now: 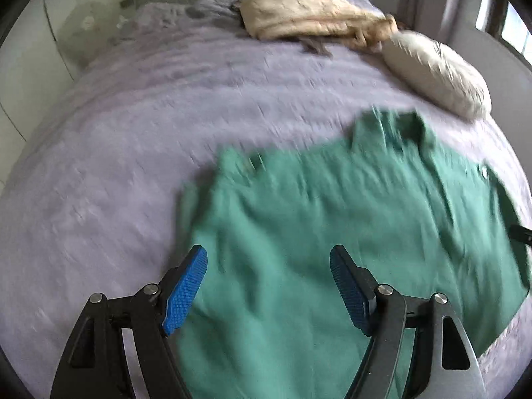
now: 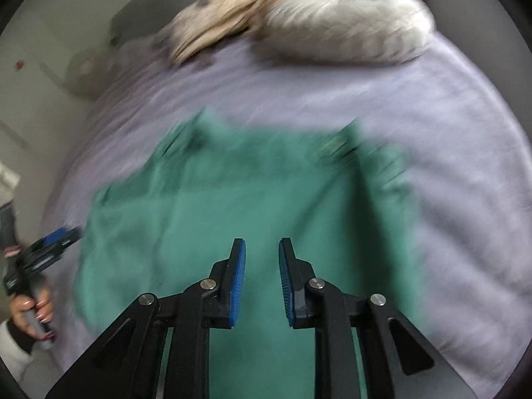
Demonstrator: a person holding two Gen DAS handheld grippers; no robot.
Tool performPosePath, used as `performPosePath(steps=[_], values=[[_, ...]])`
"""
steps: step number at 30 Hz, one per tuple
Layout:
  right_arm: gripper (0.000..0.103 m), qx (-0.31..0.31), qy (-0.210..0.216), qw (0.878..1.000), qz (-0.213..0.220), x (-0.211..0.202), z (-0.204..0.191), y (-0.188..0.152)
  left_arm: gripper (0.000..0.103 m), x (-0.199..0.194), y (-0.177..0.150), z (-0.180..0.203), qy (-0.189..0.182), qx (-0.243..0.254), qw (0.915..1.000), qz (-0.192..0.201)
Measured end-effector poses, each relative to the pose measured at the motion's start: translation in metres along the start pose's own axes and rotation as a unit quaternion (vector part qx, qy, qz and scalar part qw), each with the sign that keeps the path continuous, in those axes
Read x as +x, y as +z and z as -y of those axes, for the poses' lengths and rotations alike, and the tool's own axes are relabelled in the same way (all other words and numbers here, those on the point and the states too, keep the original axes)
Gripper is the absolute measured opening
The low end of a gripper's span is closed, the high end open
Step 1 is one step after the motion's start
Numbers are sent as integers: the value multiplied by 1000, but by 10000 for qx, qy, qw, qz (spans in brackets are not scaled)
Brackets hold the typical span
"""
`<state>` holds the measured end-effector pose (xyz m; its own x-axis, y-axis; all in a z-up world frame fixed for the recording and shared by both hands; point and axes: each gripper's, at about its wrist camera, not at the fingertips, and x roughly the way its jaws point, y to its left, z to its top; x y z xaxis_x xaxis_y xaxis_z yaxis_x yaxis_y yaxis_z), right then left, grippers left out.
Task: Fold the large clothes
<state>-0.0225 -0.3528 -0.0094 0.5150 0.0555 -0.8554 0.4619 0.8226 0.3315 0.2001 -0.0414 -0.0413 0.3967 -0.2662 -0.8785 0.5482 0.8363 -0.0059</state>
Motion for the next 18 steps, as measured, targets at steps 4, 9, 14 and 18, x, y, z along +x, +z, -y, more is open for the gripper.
performPosePath(steps=[4,9,14,18], values=[[23,-295,-75,9983,-505,30,-22,-32,77,21,-34,-3,174,-151,9987,-460],[20,18,-737,9963,-441,14,26,-45,77,11,-58,-30,384,-255,9975,-536],[20,988,-1196,9877,-211,-23,97,-56,77,-2,-69,-57,271,-686,9951,-655],[30,1922,-1023,9758,-216,-35,127,-79,77,-10,-75,-72,166,-909,9932,-708]])
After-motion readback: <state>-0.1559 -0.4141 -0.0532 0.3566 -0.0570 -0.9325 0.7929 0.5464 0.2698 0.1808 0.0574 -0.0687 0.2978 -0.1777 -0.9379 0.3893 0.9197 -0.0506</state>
